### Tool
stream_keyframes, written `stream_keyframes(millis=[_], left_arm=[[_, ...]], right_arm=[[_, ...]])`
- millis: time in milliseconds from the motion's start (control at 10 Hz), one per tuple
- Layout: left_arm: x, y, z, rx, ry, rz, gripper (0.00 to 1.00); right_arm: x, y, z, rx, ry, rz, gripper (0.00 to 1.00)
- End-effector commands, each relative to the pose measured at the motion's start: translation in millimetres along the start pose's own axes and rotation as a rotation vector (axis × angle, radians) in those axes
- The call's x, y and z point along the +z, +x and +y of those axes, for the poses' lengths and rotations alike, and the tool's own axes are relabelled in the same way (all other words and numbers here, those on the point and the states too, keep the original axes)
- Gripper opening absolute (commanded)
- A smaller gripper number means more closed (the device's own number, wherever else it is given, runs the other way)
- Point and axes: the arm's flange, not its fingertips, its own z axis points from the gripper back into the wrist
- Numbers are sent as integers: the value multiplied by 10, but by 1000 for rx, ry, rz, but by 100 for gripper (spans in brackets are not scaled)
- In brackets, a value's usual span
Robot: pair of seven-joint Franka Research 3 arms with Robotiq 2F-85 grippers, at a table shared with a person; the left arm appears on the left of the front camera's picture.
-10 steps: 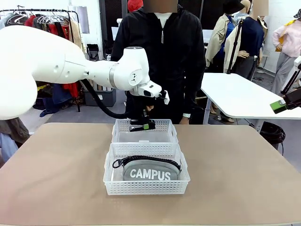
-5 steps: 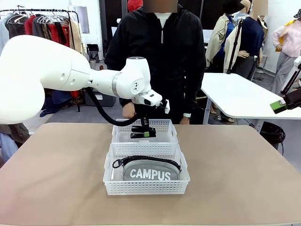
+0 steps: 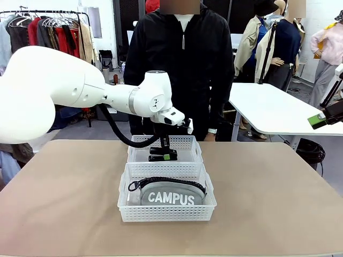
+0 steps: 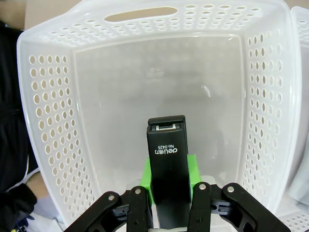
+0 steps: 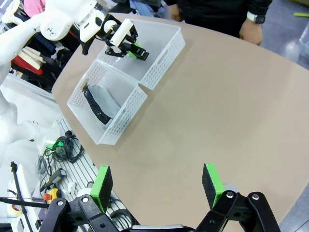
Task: Distribute items into two baskets.
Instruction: Place the picked Stapler into the Organizing basket as instructed by the person.
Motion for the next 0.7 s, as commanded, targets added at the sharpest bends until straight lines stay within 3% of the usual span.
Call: stream_keyframes(millis=[0, 100, 500, 600], left_arm=[[42, 40, 108, -21, 26, 14, 0], [39, 40, 109, -24, 23, 11, 9], [89, 18, 121, -24, 39, 6, 85], [104, 3, 115, -14, 40, 12, 100]], right_arm=[[3, 21, 6, 5, -11, -4, 98], [3, 21, 6, 5, -11, -4, 98], [3, 21, 6, 5, -11, -4, 98], [3, 21, 6, 5, -11, -4, 98]])
